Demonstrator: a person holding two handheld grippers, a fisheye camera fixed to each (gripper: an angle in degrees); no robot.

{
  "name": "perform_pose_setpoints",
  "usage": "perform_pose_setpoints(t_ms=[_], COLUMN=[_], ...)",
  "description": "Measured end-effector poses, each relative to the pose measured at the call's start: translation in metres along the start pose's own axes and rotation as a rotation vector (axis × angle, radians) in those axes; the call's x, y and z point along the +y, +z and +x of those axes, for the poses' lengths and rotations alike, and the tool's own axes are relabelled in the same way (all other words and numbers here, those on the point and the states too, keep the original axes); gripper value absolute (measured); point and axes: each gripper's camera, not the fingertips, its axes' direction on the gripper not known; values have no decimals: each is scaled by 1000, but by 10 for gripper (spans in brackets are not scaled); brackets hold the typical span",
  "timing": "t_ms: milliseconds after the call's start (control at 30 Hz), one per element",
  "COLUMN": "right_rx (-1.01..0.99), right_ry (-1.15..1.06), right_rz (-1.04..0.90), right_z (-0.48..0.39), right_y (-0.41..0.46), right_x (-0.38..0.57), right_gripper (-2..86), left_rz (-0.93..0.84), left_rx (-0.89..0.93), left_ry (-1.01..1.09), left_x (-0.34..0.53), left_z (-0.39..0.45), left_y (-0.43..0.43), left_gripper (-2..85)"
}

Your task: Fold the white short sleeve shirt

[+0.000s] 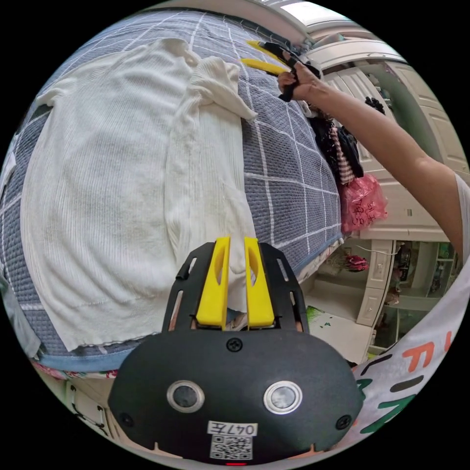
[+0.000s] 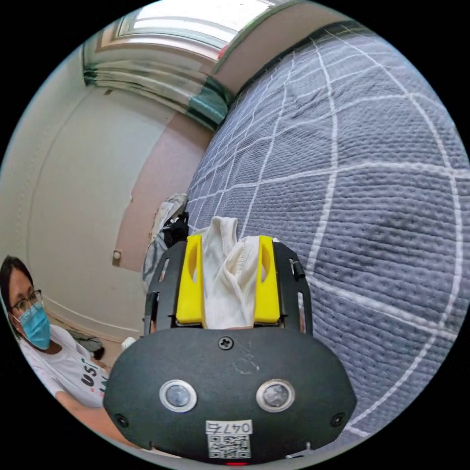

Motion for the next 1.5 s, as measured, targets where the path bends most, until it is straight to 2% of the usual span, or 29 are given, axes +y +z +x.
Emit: perform_pose_setpoints(t_ms=[100,167,233,333,500,600,667,733,800,867,900,967,1067,1133,1167,1233,1333,1500], right_rx=[153,230,399,608,836,954,871,540,382,474,594,632,647,672,682,758,868,925], right_ry=[-236,-411,-624,-813,-964,-1005,-941,-759,-611,-515,-490,-461,-574,-789,-840,-949,-1013,-1042], right_rz=[0,-104,-255,-355,-373,-465,-476,-445,-416,-381,-392,-400,-268,-213,-225,-369,-405,-501], right_z=[-68,-117,-174,-218,-257,-269,-282,-299,-296,-281,-273,-274,-317,-362,-370,-385,-391,-397], right_y=[-12,-1,23,53,89,114,109,79,62,57,60,61,50,55,61,93,120,152], right_x=[27,57,106,154,178,176,162,128,101,83,77,75,95,128,136,155,160,151], right_gripper=[101,95,89,58,25,6,3,5,13,42,77,94,49,15,14,12,14,8], left_rz=[23,51,65,66,54,55,58,66,71,69,68,78,76,76,79,82,82,72], left_rx=[10,10,5,11,16,22,28,34,44,47,47,45,49,57,61,64,62,58], left_ry=[-7,-4,9,32,41,33,29,28,25,20,19,20,17,12,7,2,9,10], left_x=[3,4,5,7,10,14,17,20,22,25,25,28,33,36,38,40,45,53], left_z=[1,6,11,17,19,18,18,18,17,15,15,15,13,10,9,8,8,5], left_y=[-3,-11,-16,-21,-20,-19,-21,-24,-26,-26,-26,-30,-32,-32,-33,-34,-36,-38], left_gripper=[48,43,38,30,20,15,12,10,8,7,7,6,5,5,5,4,3,2])
